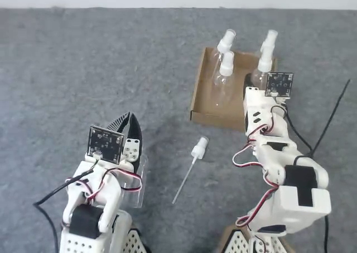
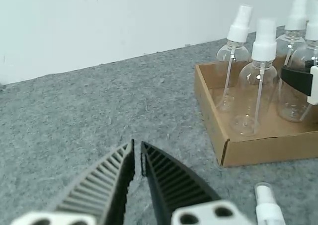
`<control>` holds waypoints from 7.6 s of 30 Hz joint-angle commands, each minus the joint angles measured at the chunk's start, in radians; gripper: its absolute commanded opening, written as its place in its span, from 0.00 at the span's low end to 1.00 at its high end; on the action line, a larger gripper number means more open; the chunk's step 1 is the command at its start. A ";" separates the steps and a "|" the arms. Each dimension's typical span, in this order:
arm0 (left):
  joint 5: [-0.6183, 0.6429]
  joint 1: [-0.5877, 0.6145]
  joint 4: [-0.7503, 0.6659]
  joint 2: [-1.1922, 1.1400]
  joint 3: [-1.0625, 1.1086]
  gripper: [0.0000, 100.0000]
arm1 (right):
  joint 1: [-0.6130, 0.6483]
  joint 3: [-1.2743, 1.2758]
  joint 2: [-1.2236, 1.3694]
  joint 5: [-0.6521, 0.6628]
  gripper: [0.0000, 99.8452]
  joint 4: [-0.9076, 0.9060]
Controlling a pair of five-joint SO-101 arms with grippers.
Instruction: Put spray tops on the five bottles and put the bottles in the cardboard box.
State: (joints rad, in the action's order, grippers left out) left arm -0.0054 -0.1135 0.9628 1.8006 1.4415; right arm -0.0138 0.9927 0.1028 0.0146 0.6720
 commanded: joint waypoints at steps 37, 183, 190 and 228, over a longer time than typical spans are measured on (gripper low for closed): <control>-0.002 0.002 -0.026 0.017 -0.005 0.01 | 0.030 -0.018 0.071 0.002 0.27 0.064; -0.310 -0.100 0.333 -1.146 -0.449 0.01 | 0.012 0.048 -1.314 0.160 0.28 -2.020; -0.233 -0.180 0.301 -1.146 -0.544 0.01 | 0.012 0.048 -1.313 0.160 0.28 -2.018; -0.514 0.075 0.413 -1.346 -0.565 0.23 | 0.012 0.074 -1.313 0.209 0.28 -2.011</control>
State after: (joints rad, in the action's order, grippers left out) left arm -0.5086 -0.0138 1.4599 0.4350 0.8186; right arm 0.0061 1.0771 -1.2321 0.2110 -1.3410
